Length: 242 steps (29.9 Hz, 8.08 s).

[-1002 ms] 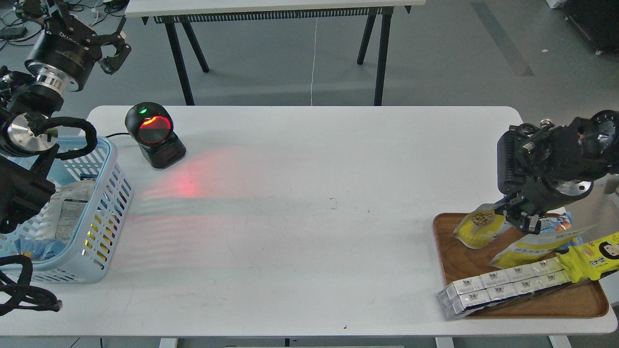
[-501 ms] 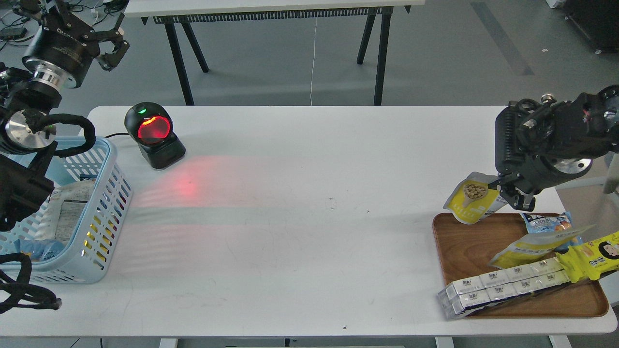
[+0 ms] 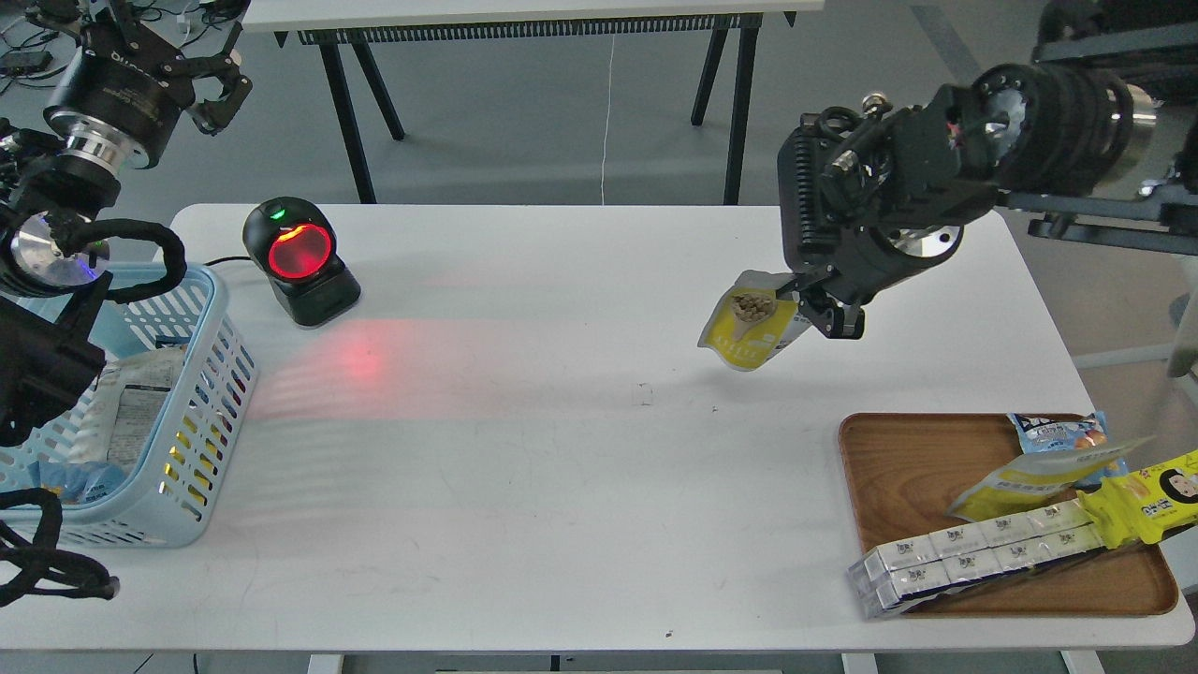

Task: Scan snack and place in basket
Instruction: 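Lift the bag and carry it to the table center, set it upright, then open the right gripper and withdraw it from the bag, then reach the left gripper to the standing yellow snack bag and grasp it, then carry the bag with the left gripper in front of the scanner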

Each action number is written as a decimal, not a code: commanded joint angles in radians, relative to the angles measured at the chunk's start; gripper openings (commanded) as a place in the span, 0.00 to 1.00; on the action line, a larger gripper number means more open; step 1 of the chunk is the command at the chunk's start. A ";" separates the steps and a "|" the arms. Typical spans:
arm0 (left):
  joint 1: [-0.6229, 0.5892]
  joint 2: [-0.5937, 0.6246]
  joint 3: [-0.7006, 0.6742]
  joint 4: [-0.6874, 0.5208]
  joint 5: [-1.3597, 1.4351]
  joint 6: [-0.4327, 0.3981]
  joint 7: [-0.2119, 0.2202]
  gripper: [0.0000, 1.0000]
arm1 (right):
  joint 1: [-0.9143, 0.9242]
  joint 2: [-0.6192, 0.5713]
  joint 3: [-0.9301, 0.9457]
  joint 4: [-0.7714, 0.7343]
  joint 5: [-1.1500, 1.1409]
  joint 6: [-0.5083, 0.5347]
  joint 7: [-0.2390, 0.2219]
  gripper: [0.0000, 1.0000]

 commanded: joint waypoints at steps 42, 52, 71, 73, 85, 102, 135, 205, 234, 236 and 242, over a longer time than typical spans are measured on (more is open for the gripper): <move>0.003 -0.003 0.003 0.000 0.000 -0.002 -0.003 1.00 | -0.267 0.442 0.178 -0.352 0.020 -0.021 0.000 0.15; -0.015 -0.002 0.003 -0.010 0.002 -0.002 0.002 1.00 | -0.235 0.378 0.259 -0.319 0.030 -0.021 0.000 0.62; -0.213 0.149 0.353 -0.246 0.260 -0.002 0.009 0.92 | -0.528 -0.224 0.739 -0.196 0.700 -0.012 0.000 0.97; -0.228 0.182 0.359 -0.315 0.345 -0.002 0.011 0.92 | -0.569 -0.251 0.750 -0.208 0.786 -0.017 0.000 0.98; -0.322 0.179 0.360 -0.657 1.016 -0.002 0.002 0.92 | -0.704 -0.238 0.816 -0.573 1.624 -0.009 0.000 0.99; -0.405 -0.090 0.604 -0.808 1.738 -0.002 -0.066 0.90 | -0.910 0.041 1.063 -1.112 2.291 0.107 -0.172 0.99; -0.331 -0.083 0.916 -0.728 2.048 -0.002 -0.103 0.40 | -1.056 0.180 1.365 -1.090 2.290 0.107 -0.326 1.00; -0.355 0.344 0.818 -0.732 2.048 -0.002 -0.267 0.00 | -1.030 0.180 1.365 -1.093 2.288 0.107 -0.314 1.00; -0.352 0.336 0.822 -0.728 2.048 -0.002 -0.270 0.00 | -1.028 0.180 1.365 -1.092 2.288 0.107 -0.314 1.00; -0.352 0.336 0.821 -0.728 2.048 -0.002 -0.268 0.00 | -1.028 0.180 1.365 -1.092 2.288 0.107 -0.314 1.00; -0.348 0.333 0.825 -0.728 2.048 -0.002 -0.264 0.00 | -1.030 0.181 1.367 -1.092 2.288 0.107 -0.314 1.00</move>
